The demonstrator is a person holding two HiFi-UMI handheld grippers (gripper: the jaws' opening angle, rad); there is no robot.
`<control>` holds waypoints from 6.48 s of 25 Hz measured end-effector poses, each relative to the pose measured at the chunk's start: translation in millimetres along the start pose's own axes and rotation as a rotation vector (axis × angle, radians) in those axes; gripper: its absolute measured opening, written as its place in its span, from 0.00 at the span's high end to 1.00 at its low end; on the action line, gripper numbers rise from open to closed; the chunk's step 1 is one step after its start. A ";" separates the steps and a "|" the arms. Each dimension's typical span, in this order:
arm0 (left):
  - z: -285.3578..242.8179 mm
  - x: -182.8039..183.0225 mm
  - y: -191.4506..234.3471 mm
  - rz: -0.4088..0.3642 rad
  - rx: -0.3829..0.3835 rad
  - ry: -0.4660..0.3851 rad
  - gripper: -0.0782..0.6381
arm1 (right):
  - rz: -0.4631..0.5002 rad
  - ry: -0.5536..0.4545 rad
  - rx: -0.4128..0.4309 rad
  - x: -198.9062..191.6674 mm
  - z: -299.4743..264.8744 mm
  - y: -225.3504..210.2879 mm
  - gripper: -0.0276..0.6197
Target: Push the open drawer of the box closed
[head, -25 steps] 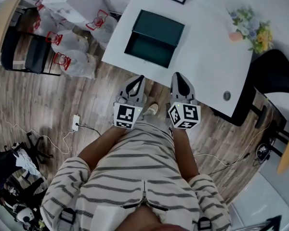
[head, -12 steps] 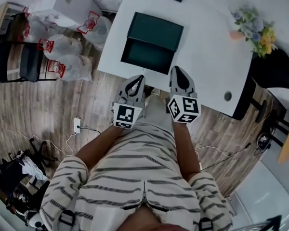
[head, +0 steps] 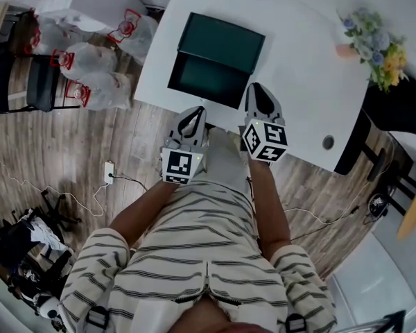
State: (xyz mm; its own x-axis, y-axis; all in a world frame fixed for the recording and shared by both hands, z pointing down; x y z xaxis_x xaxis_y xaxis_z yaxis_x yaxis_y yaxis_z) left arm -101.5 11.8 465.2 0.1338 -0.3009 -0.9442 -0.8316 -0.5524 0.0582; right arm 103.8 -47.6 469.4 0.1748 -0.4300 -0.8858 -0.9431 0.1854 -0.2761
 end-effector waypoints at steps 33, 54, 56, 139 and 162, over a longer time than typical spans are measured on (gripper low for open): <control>-14.8 -36.2 8.3 0.012 0.041 0.072 0.89 | -0.155 0.226 -0.042 -31.5 -81.4 -51.3 0.86; -45.9 -99.4 18.5 0.046 0.097 0.199 0.74 | -0.120 0.255 -0.035 -29.7 -82.9 -51.7 0.85; -48.8 -101.9 17.5 0.046 0.098 0.204 0.74 | -0.124 0.258 -0.036 -29.4 -82.7 -51.7 0.85; -121.1 -77.5 35.4 0.053 0.107 0.203 0.79 | -0.109 0.284 0.013 -28.9 -84.4 -54.2 0.84; -139.8 -71.4 42.7 0.032 0.088 0.191 0.79 | -0.100 0.281 0.017 -27.4 -84.6 -53.2 0.84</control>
State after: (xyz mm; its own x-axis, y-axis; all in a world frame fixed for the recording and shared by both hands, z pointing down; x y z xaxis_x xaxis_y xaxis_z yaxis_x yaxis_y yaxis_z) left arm -71.2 -99.0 580.4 0.1996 -0.4635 -0.8633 -0.8799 -0.4725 0.0503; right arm 125.2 -120.4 539.9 0.1795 -0.6746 -0.7161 -0.9197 0.1433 -0.3655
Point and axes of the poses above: the fingertips, and each gripper's own axes: z backward along the fingers, y to its left, x out of its top, the point moved 9 cm from there along z, backward along the fingers, and after that the axes turned 7 degrees about -y, right-handed, at the moved point
